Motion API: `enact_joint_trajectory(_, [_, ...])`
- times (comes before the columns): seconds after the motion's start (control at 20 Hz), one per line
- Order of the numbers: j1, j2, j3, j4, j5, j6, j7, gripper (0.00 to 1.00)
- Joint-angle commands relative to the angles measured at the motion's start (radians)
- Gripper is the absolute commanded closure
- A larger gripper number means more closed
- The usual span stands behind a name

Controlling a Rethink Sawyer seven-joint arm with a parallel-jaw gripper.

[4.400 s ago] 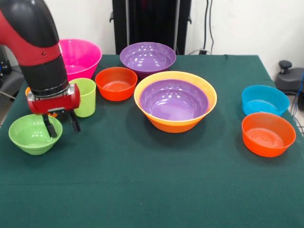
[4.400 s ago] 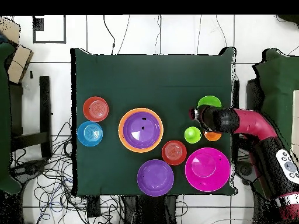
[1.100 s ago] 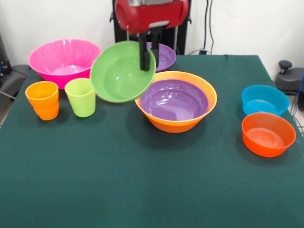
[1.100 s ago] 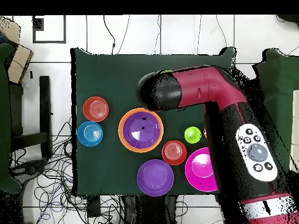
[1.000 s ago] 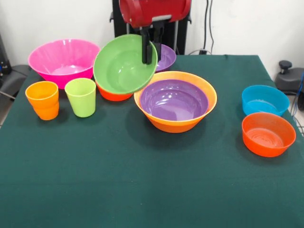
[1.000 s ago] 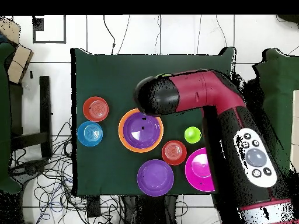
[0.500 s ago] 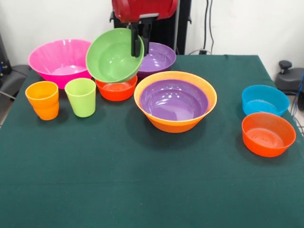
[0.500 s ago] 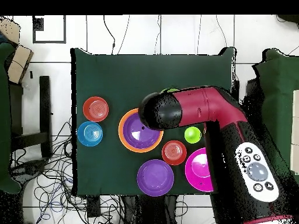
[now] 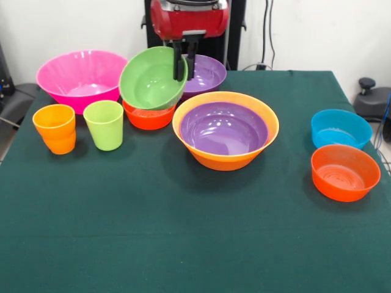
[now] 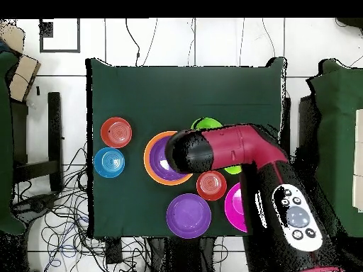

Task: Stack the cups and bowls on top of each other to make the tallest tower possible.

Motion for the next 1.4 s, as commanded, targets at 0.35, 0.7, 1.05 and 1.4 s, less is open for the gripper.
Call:
enact_joint_trajectory(0.35, [0.158,0.001,-0.103,0.002,0.028,0.051,0.221,1.0])
enact_joint_trajectory(0.7, [0.16,0.034,-0.107,-0.056,0.045,0.063,0.202,1.0])
enact_joint_trajectory(1.05, [0.154,0.065,-0.118,-0.054,0.043,0.011,0.207,1.0])
enact_joint_trajectory(1.4, [0.157,0.065,-0.128,-0.052,0.04,-0.01,0.201,1.0])
